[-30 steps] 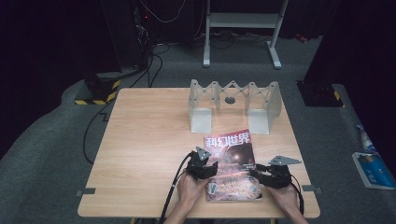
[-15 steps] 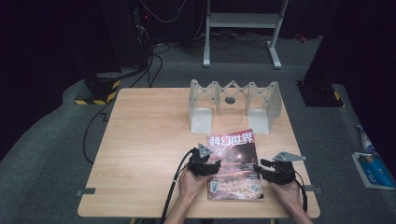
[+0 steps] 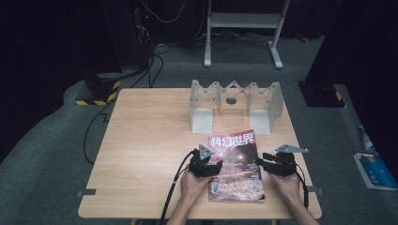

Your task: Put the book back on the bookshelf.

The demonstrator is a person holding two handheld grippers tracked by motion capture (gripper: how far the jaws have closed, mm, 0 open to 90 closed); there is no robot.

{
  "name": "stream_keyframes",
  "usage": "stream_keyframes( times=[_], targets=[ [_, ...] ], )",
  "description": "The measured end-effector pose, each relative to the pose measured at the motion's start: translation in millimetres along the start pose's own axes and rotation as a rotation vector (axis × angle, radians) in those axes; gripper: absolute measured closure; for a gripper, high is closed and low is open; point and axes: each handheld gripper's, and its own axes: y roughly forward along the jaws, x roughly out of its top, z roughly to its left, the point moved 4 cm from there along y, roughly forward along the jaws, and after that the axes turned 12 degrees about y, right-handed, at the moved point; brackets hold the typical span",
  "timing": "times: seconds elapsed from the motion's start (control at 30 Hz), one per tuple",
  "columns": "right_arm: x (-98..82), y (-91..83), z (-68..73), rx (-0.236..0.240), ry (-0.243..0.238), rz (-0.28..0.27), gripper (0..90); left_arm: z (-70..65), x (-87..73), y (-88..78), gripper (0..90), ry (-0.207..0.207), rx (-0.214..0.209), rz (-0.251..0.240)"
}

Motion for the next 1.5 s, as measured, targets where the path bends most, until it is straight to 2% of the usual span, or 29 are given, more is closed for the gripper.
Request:
stream_keyframes(
  times=[0.17, 0.2, 0.27, 0.47, 0.7, 1.03, 1.17, 1.43, 1.5],
  targets=[
    [8.5, 2.7, 2.2, 0.006, 0.010, -0.019, 50.8, -0.5, -0.8, -1.1, 33.6, 0.001, 0.001, -0.006],
    [9.1, 3.4, 2.2, 0.004, 0.013, -0.008, 50.3, -0.4, -0.8, -1.0, 33.6, -0.001, -0.002, -0.008],
    [10.4, 4.9, 2.4, -0.009, 0.002, -0.011, 49.8, -0.2, -0.9, -1.2, 33.7, 0.001, -0.006, -0.006],
    [19.8, 12.9, 2.5, -0.038, 0.013, -0.017, 47.8, 0.3, -1.0, -1.4, 33.9, 0.005, -0.006, -0.004],
    [30.0, 31.0, 0.0, -0.052, 0.056, 0.040, 42.1, 0.8, -1.1, -2.0, 35.6, -0.006, -0.012, -0.005],
    [43.3, 44.0, -0.3, -0.098, 0.046, 0.054, 35.1, 1.0, -1.1, -2.0, 36.0, -0.009, -0.013, -0.004],
    [44.3, 48.7, -4.4, -0.084, 0.067, 0.069, 31.6, 0.9, -1.2, -2.0, 36.2, -0.013, -0.010, -0.004],
    [45.1, 57.1, -2.0, -0.058, 0.079, 0.118, 32.1, 0.7, -1.0, -1.7, 36.4, -0.020, -0.005, -0.007],
    [44.6, 58.5, 1.7, -0.063, 0.063, 0.122, 32.8, 0.5, -1.1, -1.6, 36.5, -0.018, -0.002, -0.006]
  ],
)
